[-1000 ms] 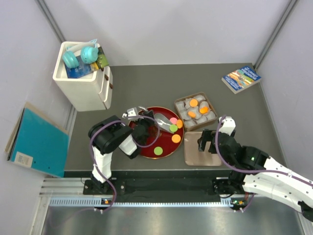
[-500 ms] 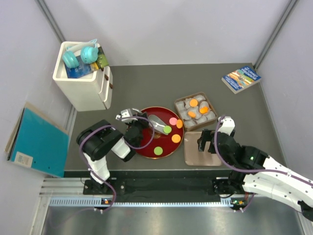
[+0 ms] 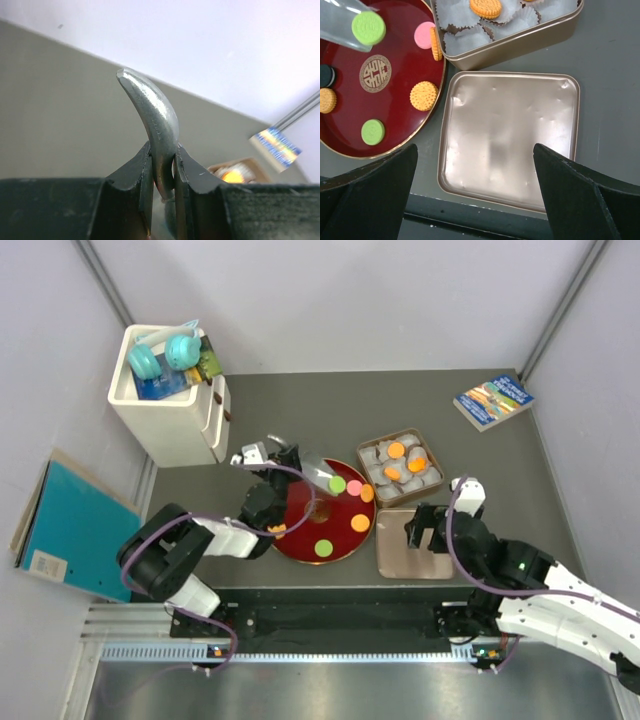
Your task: Pack the cookies
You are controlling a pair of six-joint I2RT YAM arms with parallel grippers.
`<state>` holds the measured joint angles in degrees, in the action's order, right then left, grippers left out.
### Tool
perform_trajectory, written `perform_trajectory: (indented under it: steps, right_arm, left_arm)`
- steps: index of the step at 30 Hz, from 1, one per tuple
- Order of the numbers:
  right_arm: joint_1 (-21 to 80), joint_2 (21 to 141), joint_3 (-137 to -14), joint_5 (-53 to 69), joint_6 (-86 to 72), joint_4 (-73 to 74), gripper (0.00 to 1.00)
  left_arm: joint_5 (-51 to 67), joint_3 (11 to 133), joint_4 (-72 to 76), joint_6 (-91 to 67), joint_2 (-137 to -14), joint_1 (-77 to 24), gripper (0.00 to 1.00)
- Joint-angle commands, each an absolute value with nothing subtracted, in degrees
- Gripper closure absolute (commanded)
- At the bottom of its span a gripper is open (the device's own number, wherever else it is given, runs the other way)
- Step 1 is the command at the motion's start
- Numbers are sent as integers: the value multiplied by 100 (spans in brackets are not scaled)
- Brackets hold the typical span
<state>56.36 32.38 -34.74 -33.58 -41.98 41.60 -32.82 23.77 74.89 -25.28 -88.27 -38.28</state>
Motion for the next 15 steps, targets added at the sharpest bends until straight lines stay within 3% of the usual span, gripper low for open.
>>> perform_trajectory:
  steps: [1, 15]
  right_arm:
    - [5634, 3085, -3841, -3551, -4087, 4139, 1]
    - [5634, 2777, -3990, -3691, -4043, 4421, 1]
  left_arm:
    - [-3024, 2995, 7770, -2575, -8710, -3797, 100]
    - [-2830, 5122, 7348, -2487, -10273, -3762, 100]
